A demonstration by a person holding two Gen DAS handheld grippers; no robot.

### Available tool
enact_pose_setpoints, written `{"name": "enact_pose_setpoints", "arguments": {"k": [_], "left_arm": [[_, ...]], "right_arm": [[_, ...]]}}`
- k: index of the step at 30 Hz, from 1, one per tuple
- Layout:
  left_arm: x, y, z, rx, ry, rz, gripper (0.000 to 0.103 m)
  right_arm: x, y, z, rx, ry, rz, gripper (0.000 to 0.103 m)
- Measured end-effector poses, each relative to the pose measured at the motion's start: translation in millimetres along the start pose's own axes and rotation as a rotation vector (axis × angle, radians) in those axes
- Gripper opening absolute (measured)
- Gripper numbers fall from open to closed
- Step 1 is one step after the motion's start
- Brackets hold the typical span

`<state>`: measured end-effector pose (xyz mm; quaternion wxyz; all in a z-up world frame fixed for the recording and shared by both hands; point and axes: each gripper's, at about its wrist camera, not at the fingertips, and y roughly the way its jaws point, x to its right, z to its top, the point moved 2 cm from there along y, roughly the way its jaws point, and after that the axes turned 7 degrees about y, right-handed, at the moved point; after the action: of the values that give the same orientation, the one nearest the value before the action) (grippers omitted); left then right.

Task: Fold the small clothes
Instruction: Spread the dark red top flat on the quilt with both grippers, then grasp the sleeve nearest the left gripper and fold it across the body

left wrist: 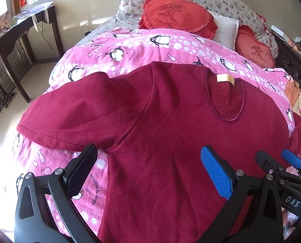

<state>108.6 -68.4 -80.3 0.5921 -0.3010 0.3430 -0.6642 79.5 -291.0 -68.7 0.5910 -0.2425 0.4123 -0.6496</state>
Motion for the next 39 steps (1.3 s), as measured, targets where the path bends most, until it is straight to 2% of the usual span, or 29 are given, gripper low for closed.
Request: {"name": "enact_pose_setpoints", "arguments": {"k": [8,14,17,20,25,28,30,33,39], "left_arm": [[-11,4,0,-0.011,-0.023,-0.002,0.103],[-47,6,2,-0.034,-0.131,-0.056,0.103],[-81,3,3,-0.024,-0.226,-0.094,0.103],[-125,2,-1,-0.018,-0.355,-0.092,0.103],[-207,6,-23,0.007,-0.689,-0.126,0.102],[-240,14,-37,0.011,-0.812,-0.115,0.099],[-252,22,-41,-0.004,-0.839,-0.096,0.094],[-263,36,-42,-0.012,-0.867,-0.106,0.093],[-277,46,-28,0.065,-0.856,-0.056,0.093]], "right_arm": [[-11,8,2,-0.008,-0.013,-0.002,0.103],[-24,16,1,-0.028,-0.033,0.016,0.103],[-33,19,1,-0.029,-0.054,0.020,0.103],[-43,20,4,-0.029,-0.075,0.034,0.103],[-55,25,4,-0.046,-0.075,0.070,0.103],[-59,28,2,-0.057,-0.083,0.070,0.103],[-61,31,1,-0.065,-0.084,0.071,0.103],[-63,33,1,-0.076,-0.081,0.081,0.103],[-63,32,-1,-0.081,-0.100,0.074,0.103]]}}
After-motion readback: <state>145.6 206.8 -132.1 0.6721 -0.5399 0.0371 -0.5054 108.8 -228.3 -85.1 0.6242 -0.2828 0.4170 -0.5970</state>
